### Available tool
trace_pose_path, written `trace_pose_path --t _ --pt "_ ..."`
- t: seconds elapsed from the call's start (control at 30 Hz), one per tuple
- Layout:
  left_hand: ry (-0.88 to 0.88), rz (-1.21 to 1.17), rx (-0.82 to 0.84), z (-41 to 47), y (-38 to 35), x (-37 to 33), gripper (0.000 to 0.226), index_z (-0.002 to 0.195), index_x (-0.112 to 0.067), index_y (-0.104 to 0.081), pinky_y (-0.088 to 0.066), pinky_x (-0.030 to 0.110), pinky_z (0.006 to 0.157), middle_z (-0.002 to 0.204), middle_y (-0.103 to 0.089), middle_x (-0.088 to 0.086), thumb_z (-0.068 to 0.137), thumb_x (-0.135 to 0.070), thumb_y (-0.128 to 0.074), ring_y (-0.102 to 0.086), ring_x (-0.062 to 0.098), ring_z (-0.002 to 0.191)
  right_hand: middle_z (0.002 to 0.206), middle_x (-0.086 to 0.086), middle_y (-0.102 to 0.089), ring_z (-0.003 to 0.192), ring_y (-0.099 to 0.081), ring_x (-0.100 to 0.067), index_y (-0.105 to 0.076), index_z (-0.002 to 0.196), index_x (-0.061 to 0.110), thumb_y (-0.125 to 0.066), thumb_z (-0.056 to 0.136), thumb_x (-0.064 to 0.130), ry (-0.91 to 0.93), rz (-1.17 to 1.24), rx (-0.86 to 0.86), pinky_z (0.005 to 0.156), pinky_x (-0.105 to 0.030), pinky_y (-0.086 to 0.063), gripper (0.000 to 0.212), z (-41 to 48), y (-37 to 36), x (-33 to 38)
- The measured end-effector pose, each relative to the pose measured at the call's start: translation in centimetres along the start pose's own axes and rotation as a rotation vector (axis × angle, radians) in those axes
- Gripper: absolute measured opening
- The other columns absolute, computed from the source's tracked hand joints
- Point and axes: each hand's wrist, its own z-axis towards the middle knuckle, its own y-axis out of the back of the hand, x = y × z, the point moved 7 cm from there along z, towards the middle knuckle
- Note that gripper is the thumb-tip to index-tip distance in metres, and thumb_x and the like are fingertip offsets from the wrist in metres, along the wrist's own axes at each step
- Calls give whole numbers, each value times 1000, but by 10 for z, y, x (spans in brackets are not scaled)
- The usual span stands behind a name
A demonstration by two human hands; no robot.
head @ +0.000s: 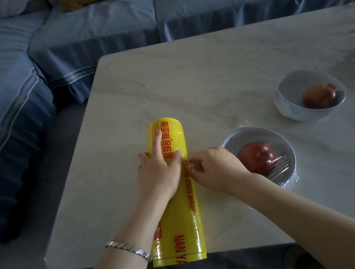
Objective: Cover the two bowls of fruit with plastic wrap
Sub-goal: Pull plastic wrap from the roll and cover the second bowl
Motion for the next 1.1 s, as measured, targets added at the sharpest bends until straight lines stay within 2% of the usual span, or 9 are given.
trace_pose_path --t 0.1,0.17,0.4,0.53,0.63,0.77,0.87,0.97,1.1 --pt "-6 -6 -4 -1 1 -1 62 143 -49 -9 -38 41 97 131 -38 15 90 -52 -42 -47 38 117 106 -10 -68 102 -58 -35 -53 102 16 -50 85 24 -112 116 27 78 -35 -47 19 1 2 1" --pt "-10 -6 1 -2 2 0 62 143 -49 -9 -39 43 97 133 -37 16 90 -54 -41 -48 39 117 107 -7 -68 101 -59 -32 -51 109 16 -49 86 22 -177 205 12 78 -35 -48 23 4 3 1" --pt "-28 -121 -24 -4 8 3 73 147 -36 -10 -39 41 95 137 -42 16 88 -54 -48 -49 36 119 89 -12 -72 84 -68 -29 -50 70 27 -38 89 16 -317 527 -25 84 -40 -53 25 12 4 -9" --pt "5 -183 -29 -5 9 8 77 145 -27 -18 -40 42 97 138 -44 11 82 -47 -59 -50 32 119 81 -21 -72 71 -68 -30 -51 78 14 -30 95 13 -357 915 -43 68 -20 -53 27 5 14 -11" --pt "10 -211 -20 -7 11 11 80 143 -24 -22 -42 40 95 136 -48 8 78 -46 -64 -52 30 117 69 -18 -67 58 -65 -25 -52 79 7 -32 94 11 -371 1196 -137 62 -21 -52 26 -2 37 -21" --pt "-5 -206 74 -23 2 16 101 139 -35 -21 -51 50 87 128 -53 4 57 -71 -65 -61 27 104 90 -14 -70 82 -62 -18 -68 85 9 -52 90 19 -145 618 57 84 -31 -47 19 -21 44 -10" --pt "26 -300 103 -32 -2 23 107 143 -36 -16 -51 47 90 132 -52 -3 58 -62 -75 -60 23 108 122 -3 -60 115 -52 -15 -68 105 20 -54 88 43 52 59 308 101 -31 -38 32 -42 25 12" --pt "44 -401 50 -30 2 27 103 143 -32 -22 -45 37 93 135 -50 -3 61 -47 -82 -55 21 113 133 3 -50 126 -39 -14 -67 101 23 -55 86 48 115 -9 379 105 -30 -26 31 -55 17 29" --pt "20 -407 -36 -24 16 17 95 142 -29 -29 -38 27 93 126 -49 -9 64 -37 -82 -50 12 111 130 3 -54 119 -46 -13 -63 85 19 -62 81 45 80 69 317 100 -29 -35 26 -57 22 27"
